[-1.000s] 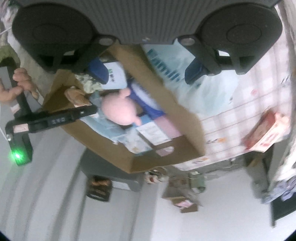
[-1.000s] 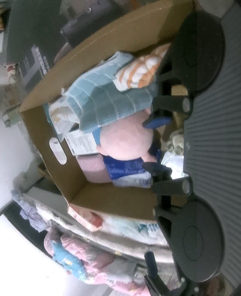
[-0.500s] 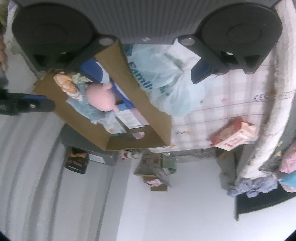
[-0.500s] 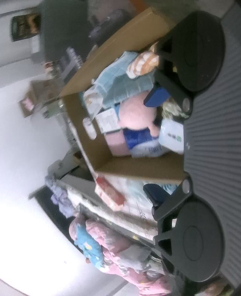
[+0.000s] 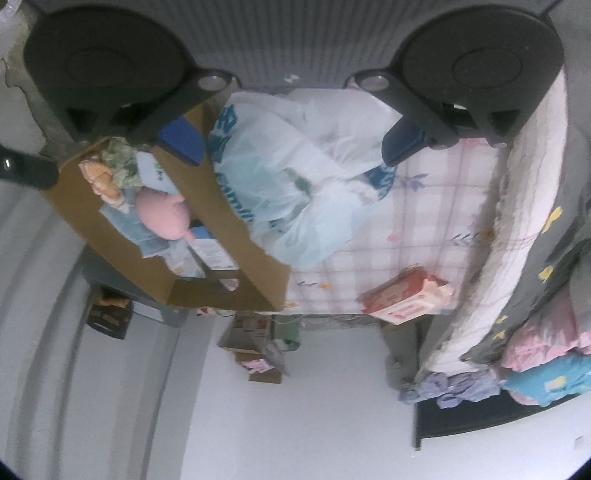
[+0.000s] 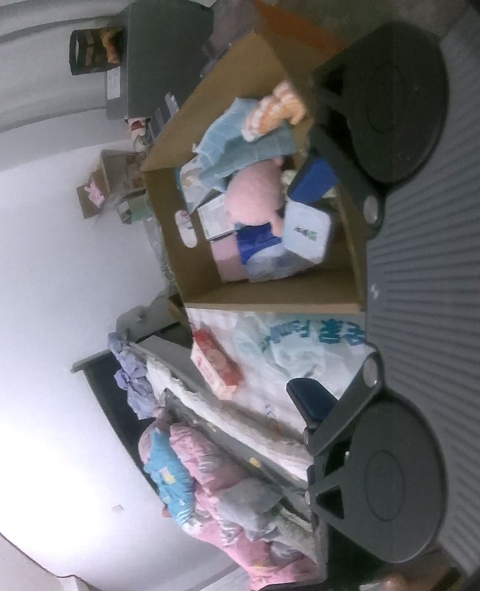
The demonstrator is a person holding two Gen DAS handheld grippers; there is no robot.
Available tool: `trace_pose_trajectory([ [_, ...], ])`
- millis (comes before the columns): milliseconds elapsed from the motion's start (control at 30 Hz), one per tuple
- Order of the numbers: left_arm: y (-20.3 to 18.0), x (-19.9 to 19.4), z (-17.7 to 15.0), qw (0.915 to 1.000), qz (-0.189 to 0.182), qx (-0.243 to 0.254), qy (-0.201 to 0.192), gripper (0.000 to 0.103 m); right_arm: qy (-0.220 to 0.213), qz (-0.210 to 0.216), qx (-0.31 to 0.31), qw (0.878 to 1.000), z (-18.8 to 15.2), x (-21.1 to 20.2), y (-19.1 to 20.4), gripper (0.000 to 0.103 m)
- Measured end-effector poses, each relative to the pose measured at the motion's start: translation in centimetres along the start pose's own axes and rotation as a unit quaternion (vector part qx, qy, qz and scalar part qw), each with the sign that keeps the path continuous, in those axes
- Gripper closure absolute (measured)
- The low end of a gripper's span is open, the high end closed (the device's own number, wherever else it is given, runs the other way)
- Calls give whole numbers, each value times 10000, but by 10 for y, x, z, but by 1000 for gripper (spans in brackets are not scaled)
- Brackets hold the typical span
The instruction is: Organize soft objects
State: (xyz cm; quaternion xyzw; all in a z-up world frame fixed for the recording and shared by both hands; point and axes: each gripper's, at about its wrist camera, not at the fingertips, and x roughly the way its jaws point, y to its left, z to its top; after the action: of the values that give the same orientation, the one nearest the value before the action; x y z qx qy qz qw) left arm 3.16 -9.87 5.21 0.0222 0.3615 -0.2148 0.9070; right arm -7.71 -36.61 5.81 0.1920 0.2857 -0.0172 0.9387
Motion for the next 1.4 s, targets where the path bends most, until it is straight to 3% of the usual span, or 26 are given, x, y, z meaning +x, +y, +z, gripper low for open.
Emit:
trace_pose_trajectory([
  [167, 4, 3, -3, 9986, 433, -241, 206, 0, 268, -115, -151, 9995, -13, 3, 4, 1],
  [300, 5, 5, -4, 9972, 548, -373, 350, 0, 362, -286, -315, 9984, -17, 6, 10, 1],
  [467, -6, -2, -7, 9968, 683, -369, 197, 0, 367, -380, -477, 9975, -17, 6, 17, 1],
  [733, -37, -6, -8, 9988, 380, 229, 219, 0, 419, -270, -299, 9983, -16, 10, 19, 1],
  [1400, -53, 4, -12, 9974, 357, 222, 581, 1, 509, -670, -441, 9955, -20, 22, 10, 1],
])
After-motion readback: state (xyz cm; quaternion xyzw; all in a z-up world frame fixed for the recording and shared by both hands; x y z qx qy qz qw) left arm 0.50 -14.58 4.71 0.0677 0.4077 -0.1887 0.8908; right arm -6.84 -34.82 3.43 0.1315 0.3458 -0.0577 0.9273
